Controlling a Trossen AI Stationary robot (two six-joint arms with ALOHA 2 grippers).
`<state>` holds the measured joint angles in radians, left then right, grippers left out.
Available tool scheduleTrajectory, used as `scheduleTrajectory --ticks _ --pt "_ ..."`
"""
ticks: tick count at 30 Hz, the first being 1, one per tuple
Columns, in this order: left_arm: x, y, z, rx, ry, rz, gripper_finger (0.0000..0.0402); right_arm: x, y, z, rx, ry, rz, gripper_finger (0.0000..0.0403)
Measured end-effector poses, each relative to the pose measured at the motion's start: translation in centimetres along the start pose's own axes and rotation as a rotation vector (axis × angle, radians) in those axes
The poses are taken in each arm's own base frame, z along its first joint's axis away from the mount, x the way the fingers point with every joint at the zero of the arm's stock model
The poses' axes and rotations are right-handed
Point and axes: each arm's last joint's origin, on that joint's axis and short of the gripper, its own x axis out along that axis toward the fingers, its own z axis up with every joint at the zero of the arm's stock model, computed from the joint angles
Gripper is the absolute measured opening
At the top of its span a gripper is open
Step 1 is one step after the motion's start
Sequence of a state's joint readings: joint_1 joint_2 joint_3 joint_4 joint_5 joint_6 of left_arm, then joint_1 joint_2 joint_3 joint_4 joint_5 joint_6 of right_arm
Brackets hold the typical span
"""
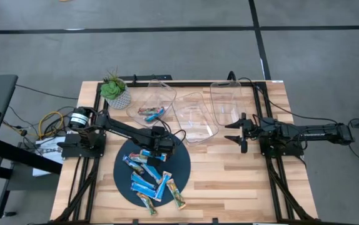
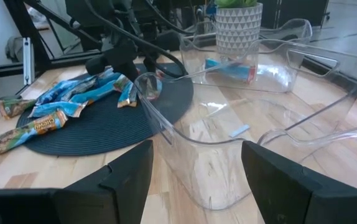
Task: Pick and place Granola Bars by type
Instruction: Put the red granola bar into the left transparent bin
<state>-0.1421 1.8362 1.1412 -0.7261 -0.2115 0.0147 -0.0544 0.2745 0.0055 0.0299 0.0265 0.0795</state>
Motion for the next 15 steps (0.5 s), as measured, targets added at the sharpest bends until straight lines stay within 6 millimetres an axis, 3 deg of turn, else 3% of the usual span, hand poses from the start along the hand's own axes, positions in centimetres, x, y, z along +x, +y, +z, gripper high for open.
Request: scheduleTrajectory --ticks 8,15 --pt "-0.1 -0.4 0.2 0.010 -0.027 0.002 0.0035 0.0 0.0 0.0 0.000 0.000 0.000 0.0240" --pt "-1.1 -1.5 1.4 0.060 -0.171 -0.002 0.0024 0.0 0.0 0.0 0.000 0.000 0.000 0.0240"
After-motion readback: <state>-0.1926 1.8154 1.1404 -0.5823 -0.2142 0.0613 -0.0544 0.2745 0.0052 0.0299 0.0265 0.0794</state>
